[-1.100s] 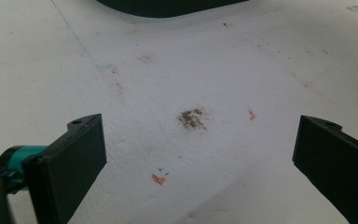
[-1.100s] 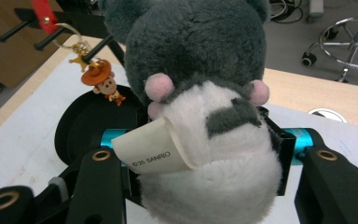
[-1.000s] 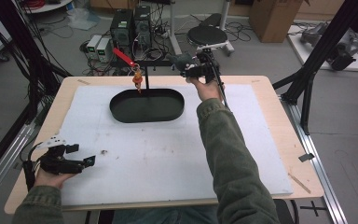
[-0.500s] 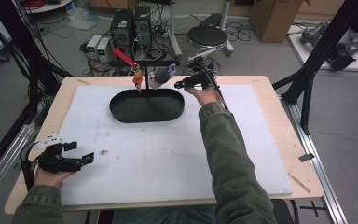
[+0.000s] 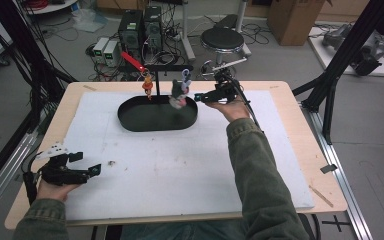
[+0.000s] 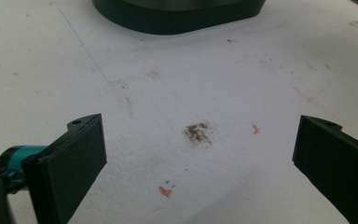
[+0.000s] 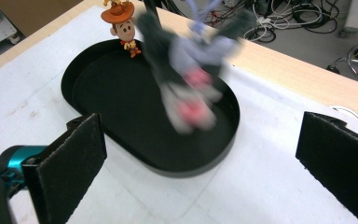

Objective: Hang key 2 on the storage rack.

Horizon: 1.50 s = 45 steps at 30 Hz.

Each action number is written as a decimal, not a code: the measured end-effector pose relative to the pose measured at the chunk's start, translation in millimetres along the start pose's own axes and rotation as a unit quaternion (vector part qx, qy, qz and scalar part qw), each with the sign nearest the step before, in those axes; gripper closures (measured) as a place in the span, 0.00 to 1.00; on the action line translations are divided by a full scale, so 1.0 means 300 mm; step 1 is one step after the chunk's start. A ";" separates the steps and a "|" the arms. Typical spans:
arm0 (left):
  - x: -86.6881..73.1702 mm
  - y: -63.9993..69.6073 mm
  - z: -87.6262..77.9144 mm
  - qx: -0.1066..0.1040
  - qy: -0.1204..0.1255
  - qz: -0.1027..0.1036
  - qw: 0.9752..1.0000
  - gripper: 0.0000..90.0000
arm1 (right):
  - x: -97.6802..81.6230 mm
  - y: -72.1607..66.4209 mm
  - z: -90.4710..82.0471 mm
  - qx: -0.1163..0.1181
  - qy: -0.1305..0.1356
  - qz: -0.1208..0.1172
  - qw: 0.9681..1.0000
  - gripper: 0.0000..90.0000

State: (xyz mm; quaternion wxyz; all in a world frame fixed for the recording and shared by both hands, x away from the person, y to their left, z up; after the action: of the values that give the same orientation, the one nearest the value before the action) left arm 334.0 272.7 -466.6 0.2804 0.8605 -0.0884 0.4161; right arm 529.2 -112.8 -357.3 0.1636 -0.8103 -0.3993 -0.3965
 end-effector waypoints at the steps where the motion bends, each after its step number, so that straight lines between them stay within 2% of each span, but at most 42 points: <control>1: 0.000 0.000 0.000 0.000 0.000 0.000 1.000 0.03 | -0.004 0.004 -0.010 -0.004 -0.001 -0.004 1.000 0.01; 8: -0.006 0.000 -0.006 0.002 -0.004 0.000 1.000 0.03 | -0.006 0.000 -0.096 -0.005 0.010 -0.014 1.000 0.01; 12: -0.007 0.001 -0.006 0.001 -0.005 0.000 1.000 0.03 | -0.020 0.008 -0.136 -0.012 0.005 -0.018 1.000 0.01; 18: -0.008 -0.002 -0.005 0.002 -0.006 -0.001 1.000 0.03 | -0.045 0.014 -0.189 -0.018 0.002 -0.013 1.000 0.01; 20: -0.008 -0.001 -0.006 0.002 -0.005 -0.001 1.000 0.03 | -0.063 0.016 -0.198 -0.018 0.005 -0.011 1.000 0.01; 23: -0.008 -0.003 -0.006 0.003 -0.006 -0.001 1.000 0.03 | -0.101 0.025 -0.204 -0.023 -0.005 -0.007 1.000 0.01; 27: -0.009 -0.006 -0.007 0.003 -0.006 -0.002 1.000 0.03 | -0.139 0.014 -0.216 -0.015 0.015 0.006 1.000 0.01; 34: -0.012 -0.009 -0.008 0.006 -0.009 -0.001 1.000 0.03 | -0.211 0.005 -0.243 -0.022 0.028 0.005 0.999 0.01; 45: -0.015 -0.010 -0.010 0.008 -0.008 -0.003 1.000 0.03 | -0.296 0.007 -0.285 -0.032 0.047 0.021 0.998 0.01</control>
State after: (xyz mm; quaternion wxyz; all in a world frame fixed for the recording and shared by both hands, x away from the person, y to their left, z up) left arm 330.3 276.5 -469.8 0.2743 0.8660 -0.0851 0.4094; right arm 454.3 -209.7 -371.6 0.1641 -0.8038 -0.3616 -0.4430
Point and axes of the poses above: each handheld gripper's, and its own axes: z roughly forward along the jaws, x roughly out of its top, y roughly to its right, the point moved 8 cm from there along z, roughly forward along the jaws, and after that the axes turned 14 degrees about -z, right-handed, at the moved point
